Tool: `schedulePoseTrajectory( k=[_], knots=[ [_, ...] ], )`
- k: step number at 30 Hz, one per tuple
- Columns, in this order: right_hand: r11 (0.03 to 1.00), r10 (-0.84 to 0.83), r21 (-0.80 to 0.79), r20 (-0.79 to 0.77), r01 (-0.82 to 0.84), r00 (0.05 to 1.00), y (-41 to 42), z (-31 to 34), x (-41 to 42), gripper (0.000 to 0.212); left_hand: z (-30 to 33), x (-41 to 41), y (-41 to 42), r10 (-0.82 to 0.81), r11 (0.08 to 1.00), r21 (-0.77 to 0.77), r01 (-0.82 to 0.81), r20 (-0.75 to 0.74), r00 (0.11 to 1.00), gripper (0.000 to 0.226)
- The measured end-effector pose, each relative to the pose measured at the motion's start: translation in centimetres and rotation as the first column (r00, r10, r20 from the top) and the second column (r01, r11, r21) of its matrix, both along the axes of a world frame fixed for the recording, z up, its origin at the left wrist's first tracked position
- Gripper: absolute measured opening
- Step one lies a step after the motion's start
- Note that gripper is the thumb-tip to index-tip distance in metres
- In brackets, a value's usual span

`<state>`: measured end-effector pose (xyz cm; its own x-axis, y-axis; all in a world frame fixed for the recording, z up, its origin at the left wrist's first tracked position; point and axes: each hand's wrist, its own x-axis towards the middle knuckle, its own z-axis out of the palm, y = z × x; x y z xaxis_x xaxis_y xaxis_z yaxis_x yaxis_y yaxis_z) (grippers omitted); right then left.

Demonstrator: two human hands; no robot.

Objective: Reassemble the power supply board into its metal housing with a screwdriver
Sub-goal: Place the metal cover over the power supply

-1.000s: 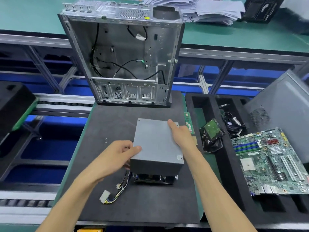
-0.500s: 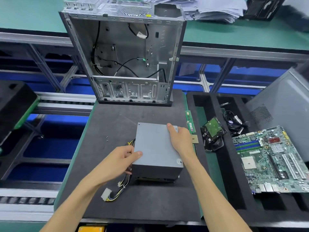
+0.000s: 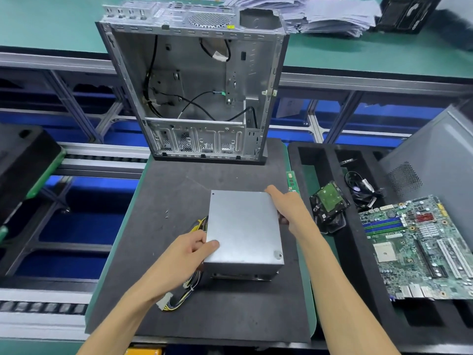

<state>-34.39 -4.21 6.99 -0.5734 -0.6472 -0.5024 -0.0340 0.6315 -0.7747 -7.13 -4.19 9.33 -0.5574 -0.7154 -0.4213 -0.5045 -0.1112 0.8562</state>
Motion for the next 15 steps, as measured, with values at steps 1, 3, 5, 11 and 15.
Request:
schedulePoseTrajectory(
  k=[1,3,5,11,15],
  knots=[
    [0.999,-0.020,-0.031,-0.007,0.020,1.000,-0.1,0.1,-0.1,0.037,0.1,0.0,-0.1,0.004,1.000,0.006,-0.004,-0.014,1.000,0.074],
    [0.998,-0.025,-0.054,-0.066,0.021,0.998,-0.3,0.4,0.0,0.041,0.4,-0.3,-0.2,-0.002,1.000,0.020,0.003,-0.033,0.999,0.077],
    [0.998,-0.028,-0.054,-0.117,0.022,0.993,-0.4,0.3,0.2,0.045,0.4,-0.5,-0.3,-0.006,0.999,0.038,0.007,-0.047,0.999,0.073],
    [0.997,0.069,0.066,-0.403,-0.047,0.913,0.3,-0.9,0.0,0.061,-1.0,-0.9,-0.4,0.002,1.000,-0.030,-0.001,0.036,0.999,0.045],
    [0.994,0.091,0.102,-0.536,-0.042,0.839,1.2,-1.6,0.2,0.065,-2.6,-0.9,-0.1,0.124,0.982,-0.162,-0.100,0.152,0.981,0.034]
  ],
)
